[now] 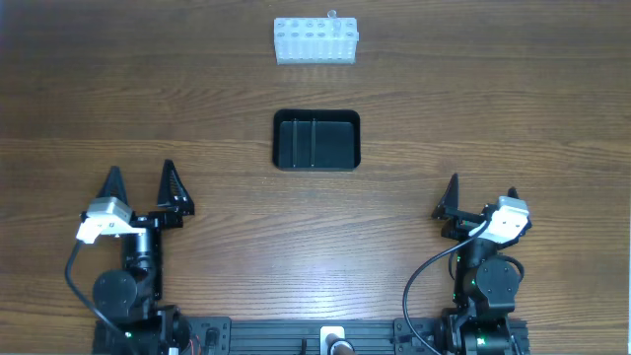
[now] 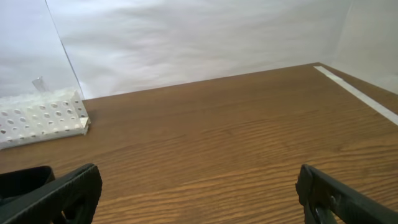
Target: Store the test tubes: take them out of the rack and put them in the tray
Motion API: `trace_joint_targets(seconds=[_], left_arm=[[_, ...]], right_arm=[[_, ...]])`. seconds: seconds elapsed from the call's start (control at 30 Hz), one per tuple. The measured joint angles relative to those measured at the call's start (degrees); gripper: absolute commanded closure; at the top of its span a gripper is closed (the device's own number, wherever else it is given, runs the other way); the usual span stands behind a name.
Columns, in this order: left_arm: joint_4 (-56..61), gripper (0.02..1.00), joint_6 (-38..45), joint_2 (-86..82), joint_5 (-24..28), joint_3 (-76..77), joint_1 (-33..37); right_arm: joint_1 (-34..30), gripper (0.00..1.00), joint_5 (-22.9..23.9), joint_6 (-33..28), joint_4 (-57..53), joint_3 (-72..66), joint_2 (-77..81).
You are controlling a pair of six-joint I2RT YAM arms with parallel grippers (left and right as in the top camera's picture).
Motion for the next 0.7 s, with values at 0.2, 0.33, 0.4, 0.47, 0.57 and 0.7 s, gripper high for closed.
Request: trace_joint_targets(seconds=[0.2, 0.33, 0.4, 0.47, 0.57, 0.7], left_arm=[[-16.8, 0.020, 0.2, -4.1, -0.2, -0.1, 0.7], [-18.9, 0.020, 3.1, -4.3, -0.2, -0.1, 0.7], [-18.9, 0.020, 5.0, -4.3, -0.2, -0.1, 0.7], [-18.9, 0.020, 6.4, -4.3, -0.2, -0.1, 0.7], [-18.9, 0.020, 7.6, -4.3, -0.2, -0.1, 0.7], [-18.9, 0.020, 8.4, -4.3, -0.2, -0.1, 0.7]], right_arm=[[0.0, 0.007, 0.0, 0.0, 0.0, 0.0, 0.0], [0.0, 0.007, 0.0, 0.0, 0.0, 0.0, 0.0], [0.0, 0.009, 0.0, 0.0, 0.0, 0.0, 0.0], [0.0, 0.009, 0.0, 0.0, 0.0, 0.0, 0.0], [0.0, 0.009, 0.0, 0.0, 0.0, 0.0, 0.0], [0.0, 0.009, 0.0, 0.0, 0.0, 0.0, 0.0]])
